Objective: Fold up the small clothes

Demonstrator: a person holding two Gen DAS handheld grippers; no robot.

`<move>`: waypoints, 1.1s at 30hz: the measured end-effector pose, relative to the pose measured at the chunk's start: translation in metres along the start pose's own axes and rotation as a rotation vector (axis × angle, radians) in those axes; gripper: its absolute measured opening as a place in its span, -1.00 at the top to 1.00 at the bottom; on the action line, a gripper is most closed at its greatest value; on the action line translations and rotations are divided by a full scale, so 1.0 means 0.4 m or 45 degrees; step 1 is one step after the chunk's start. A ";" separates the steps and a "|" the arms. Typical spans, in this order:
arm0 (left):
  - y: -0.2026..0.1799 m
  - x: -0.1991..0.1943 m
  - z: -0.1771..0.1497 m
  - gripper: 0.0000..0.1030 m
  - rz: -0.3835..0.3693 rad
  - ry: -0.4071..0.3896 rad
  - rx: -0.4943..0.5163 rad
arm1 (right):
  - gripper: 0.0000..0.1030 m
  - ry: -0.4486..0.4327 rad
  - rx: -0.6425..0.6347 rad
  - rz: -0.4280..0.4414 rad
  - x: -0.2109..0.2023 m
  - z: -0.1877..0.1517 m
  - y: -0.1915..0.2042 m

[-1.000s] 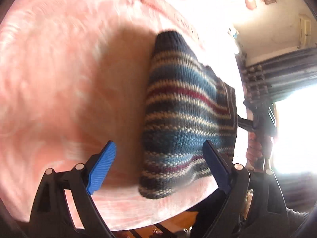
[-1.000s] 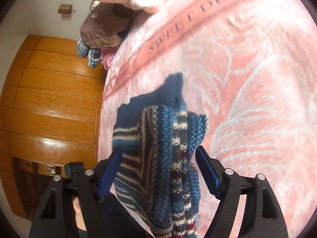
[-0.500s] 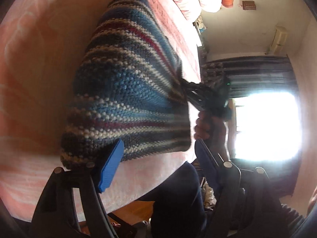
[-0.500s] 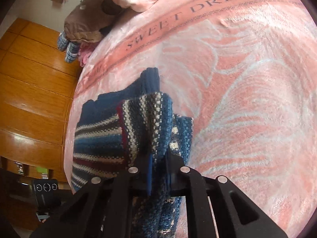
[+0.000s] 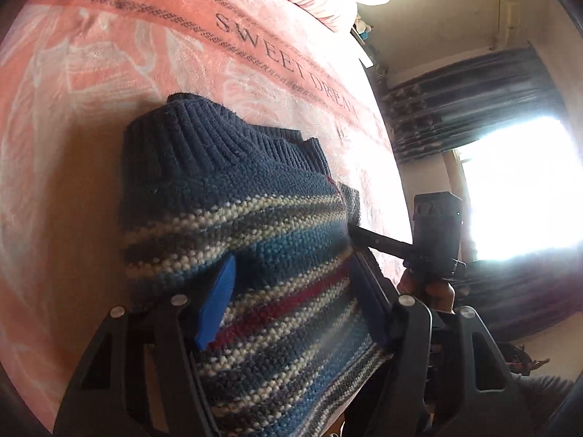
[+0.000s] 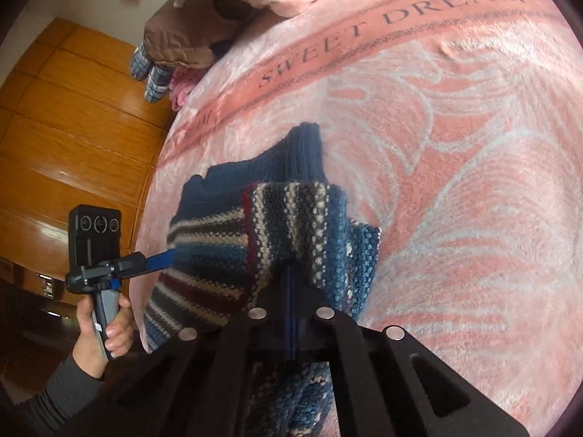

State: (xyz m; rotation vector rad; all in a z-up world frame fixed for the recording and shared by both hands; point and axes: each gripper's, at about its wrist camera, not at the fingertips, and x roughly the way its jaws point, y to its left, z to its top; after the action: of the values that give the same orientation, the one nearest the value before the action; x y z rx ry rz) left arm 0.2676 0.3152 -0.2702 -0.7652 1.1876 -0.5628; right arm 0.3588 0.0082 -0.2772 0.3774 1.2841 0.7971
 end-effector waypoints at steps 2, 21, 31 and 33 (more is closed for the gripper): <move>-0.045 -0.049 -0.020 -0.33 0.005 -0.030 0.068 | 0.91 0.003 -0.064 0.045 -0.043 -0.036 0.045; -0.011 -0.033 -0.185 -0.27 0.022 -0.100 0.020 | 1.00 0.093 -0.180 -0.160 -0.065 -0.281 0.094; -0.021 -0.090 -0.322 -0.47 0.166 -0.103 -0.012 | 0.99 0.131 -0.200 -0.322 -0.075 -0.372 0.145; 0.005 -0.058 -0.330 -0.43 0.231 -0.073 -0.034 | 1.00 0.128 -0.206 -0.354 -0.059 -0.389 0.137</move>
State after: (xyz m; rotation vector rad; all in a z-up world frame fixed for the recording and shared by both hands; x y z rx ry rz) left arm 0.1344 0.3035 -0.2815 -0.6839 1.1996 -0.3733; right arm 0.1925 0.0018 -0.2669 0.0273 1.3205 0.6833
